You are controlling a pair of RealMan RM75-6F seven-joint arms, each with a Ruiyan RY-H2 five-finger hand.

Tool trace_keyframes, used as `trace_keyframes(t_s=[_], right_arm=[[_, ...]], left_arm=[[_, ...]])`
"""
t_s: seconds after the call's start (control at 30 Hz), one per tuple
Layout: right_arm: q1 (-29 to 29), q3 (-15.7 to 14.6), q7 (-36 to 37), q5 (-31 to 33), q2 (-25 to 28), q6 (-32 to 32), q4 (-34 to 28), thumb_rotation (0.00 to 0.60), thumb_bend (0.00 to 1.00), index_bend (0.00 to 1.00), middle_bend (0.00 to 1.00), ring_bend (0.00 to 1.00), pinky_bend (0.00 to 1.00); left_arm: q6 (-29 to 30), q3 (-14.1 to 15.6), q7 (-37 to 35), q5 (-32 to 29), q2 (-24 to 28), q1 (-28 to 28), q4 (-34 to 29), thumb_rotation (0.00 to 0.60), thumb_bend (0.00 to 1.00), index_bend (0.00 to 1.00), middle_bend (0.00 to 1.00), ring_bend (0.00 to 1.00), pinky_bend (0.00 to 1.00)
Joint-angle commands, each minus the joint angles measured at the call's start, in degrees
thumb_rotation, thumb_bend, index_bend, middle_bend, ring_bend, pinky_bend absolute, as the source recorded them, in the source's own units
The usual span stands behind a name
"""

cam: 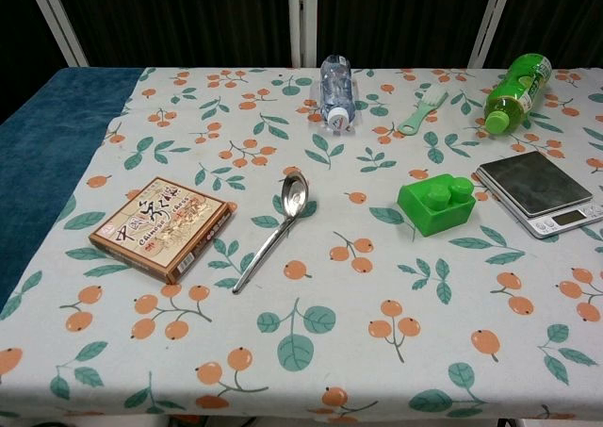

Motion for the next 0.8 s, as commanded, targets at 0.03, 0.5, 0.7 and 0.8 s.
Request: trace_keyframes(t_s=[0.03,0.5,0.7,0.8], right_arm=[[0.00,0.01,0.00,0.01,-0.04,0.01,0.04,0.600,0.06,0.00,0.00,0.00,0.00],[2.81,-2.27,-3.70,-3.19,0.25,-4.79,-1.27,0.600,0.14,0.00,0.01,0.00,0.00],[6.51,-3.09,-11.63,-5.13,-0.95,-10.64,-4.20,0.600,0.39,0.00,0.04,0.00,0.00],[8.13,-3.12,-14.56,-5.34,-2.63,-13.26,-4.78,0.600,0.45,0.00,0.05,0.00,0.00]], left_arm=[[0.01,0.02,0.03,0.02,-0.02,0.02,-0.03,0.600,0.06,0.03,0.03,0.00,0.00],[0.37,0.25,-0.24,-0.23,-0.55,0.55,0.49,0.600,0.06,0.03,0.03,0.00,0.00],[-0.43,-0.02,-0.11,-0.11,-1.18,-0.12,0.72,0.600,0.06,0.03,0.03,0.00,0.00],[-0.70,0.13,0.11,0.16,-1.16,-0.29,0.66,0.600,0.06,0.03,0.03,0.00,0.00]])
